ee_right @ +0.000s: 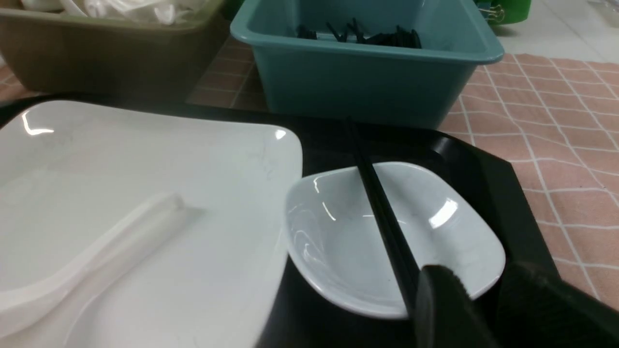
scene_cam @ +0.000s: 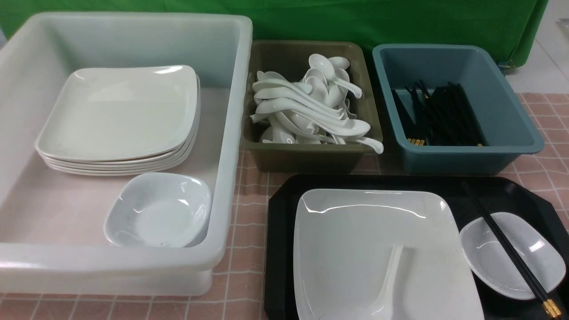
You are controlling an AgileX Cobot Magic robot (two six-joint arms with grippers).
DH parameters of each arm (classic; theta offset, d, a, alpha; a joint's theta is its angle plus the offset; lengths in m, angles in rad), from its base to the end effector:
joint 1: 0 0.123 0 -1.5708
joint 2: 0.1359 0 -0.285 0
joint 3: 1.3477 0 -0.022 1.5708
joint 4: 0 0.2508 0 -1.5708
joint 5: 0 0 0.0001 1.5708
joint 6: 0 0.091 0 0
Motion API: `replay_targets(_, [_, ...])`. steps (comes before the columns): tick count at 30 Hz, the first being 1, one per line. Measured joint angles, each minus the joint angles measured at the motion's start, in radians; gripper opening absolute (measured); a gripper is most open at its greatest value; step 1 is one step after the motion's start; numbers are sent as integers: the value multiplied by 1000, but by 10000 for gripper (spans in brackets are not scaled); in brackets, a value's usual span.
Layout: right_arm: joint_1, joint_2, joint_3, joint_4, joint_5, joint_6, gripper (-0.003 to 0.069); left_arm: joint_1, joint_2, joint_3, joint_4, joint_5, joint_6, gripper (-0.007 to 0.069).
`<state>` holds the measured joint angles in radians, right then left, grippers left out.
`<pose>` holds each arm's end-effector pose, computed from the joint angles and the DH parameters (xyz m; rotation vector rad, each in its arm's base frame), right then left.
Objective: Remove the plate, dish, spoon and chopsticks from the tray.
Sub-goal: Use the right arm to grab a pair of chopsticks from the plate
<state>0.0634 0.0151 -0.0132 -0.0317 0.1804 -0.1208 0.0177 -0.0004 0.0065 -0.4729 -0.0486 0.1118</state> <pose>0.0568 0.0031 0.2004 -0.1748 1.6571 -0.0718 0.0560 0.0030 0.2149 -0.2908 1.4224 -0.2648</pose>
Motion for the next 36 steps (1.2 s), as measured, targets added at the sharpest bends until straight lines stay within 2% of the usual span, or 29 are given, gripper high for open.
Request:
replay_targets(2, [0, 0, 0, 0, 0, 0, 241, 0, 0, 0, -82, -101, -8, 20])
replay_targets(4, [0, 0, 0, 0, 0, 0, 241, 0, 0, 0, -97, -153, -22, 20])
replay_targets(7, [0, 0, 1, 3, -5, 3, 241, 0, 0, 0, -103, -294, -141, 20])
replay_targets(8, [0, 0, 1, 3, -5, 4, 241, 0, 0, 0, -103, -294, -141, 20])
replay_targets(10, [0, 0, 10, 70, -71, 69, 241, 0, 0, -11, -29, -387, -271, 20])
replay_targets(11, [0, 0, 10, 127, -115, 149, 241, 0, -1, -44, 26, -384, -332, 20])
replay_targets(13, [0, 0, 10, 159, -168, 218, 241, 0, 1, -89, 79, -359, -378, 20])
replay_targets(15, [0, 0, 10, 199, -313, 406, 241, 0, 65, -293, 225, -201, -455, 20])
replay_targets(16, [0, 0, 10, 201, -322, 415, 241, 0, 73, -293, 234, -186, -455, 20])
replay_targets(19, [0, 0, 10, 212, -433, 477, 241, 0, 262, -568, 307, 123, -456, 20])
replay_targets(22, [0, 0, 10, 213, -503, 526, 238, 0, 495, -807, 285, 531, -323, 20])
replay_targets(24, [3, 1, 10, 206, -505, 569, 230, 0, 587, -875, 258, 663, -258, 20])
replay_targets(25, [24, 10, -12, 170, -416, 632, 189, 0, 695, -946, 218, 794, -169, 20])
replay_targets(26, [28, 13, -25, 158, -401, 644, 181, 0, 725, -953, 205, 827, -158, 20])
replay_targets(27, [53, 34, -68, 132, -312, 661, 135, 0, 800, -987, 174, 901, -101, 20])
replay_targets(28, [100, 82, -134, 112, -198, 651, 68, 0, 884, -1022, 139, 972, -27, 20])
replay_targets(29, [131, 117, -196, 101, -104, 622, 44, 0, 951, -1041, 111, 1018, 13, 20])
replay_targets(31, [245, 263, -358, 85, 142, 479, 30, -15, 1092, -1064, 83, 1102, 55, 20])
replay_targets(32, [254, 276, -387, 81, 163, 462, 30, -23, 1108, -1065, 83, 1114, 59, 18])
replay_targets(34, [331, 399, -519, 51, 360, 420, 30, -68, 1155, -1066, 94, 1124, 63, 11])
replay_targets(36, [417, 594, -681, -60, 635, 405, 30, -214, 1190, -1066, 139, 1100, 37, -5])
